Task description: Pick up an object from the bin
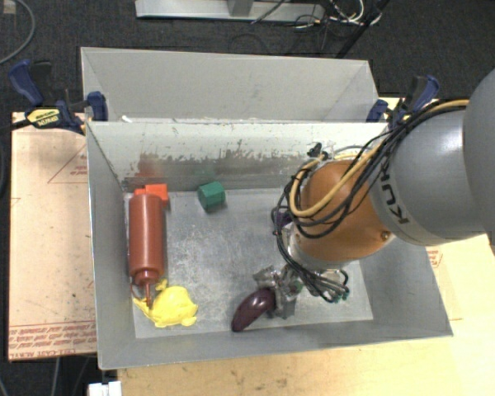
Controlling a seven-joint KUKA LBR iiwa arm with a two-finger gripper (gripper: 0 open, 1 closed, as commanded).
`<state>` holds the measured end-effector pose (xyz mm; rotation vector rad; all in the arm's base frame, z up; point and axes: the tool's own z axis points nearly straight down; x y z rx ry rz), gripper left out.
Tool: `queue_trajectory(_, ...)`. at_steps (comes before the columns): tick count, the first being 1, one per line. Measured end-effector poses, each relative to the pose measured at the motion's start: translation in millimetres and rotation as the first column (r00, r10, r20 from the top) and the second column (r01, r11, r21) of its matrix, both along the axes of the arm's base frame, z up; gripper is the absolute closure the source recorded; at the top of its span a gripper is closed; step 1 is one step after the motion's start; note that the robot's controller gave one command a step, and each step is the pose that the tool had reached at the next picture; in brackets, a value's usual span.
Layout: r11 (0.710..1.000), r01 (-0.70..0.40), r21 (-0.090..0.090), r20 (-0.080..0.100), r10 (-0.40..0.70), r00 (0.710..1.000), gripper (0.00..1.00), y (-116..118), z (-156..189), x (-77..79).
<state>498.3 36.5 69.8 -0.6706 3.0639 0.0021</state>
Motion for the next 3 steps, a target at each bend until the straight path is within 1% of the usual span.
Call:
queue_trajectory(1, 1.000, -0.011, 0.001, 0.002, 0.011, 1.000, 1.00, -15.7, 99.4, 4.1)
queue_trajectory(2, 1.000, -0.011, 0.002, 0.002, 0.011, 1.000, 1.00, -15.7, 99.4, 4.0)
queue_trajectory(3, 1.000, 0.018, 0.003, 0.006, -0.018, 1.000, 1.00, -9.1, 224.8, 36.1)
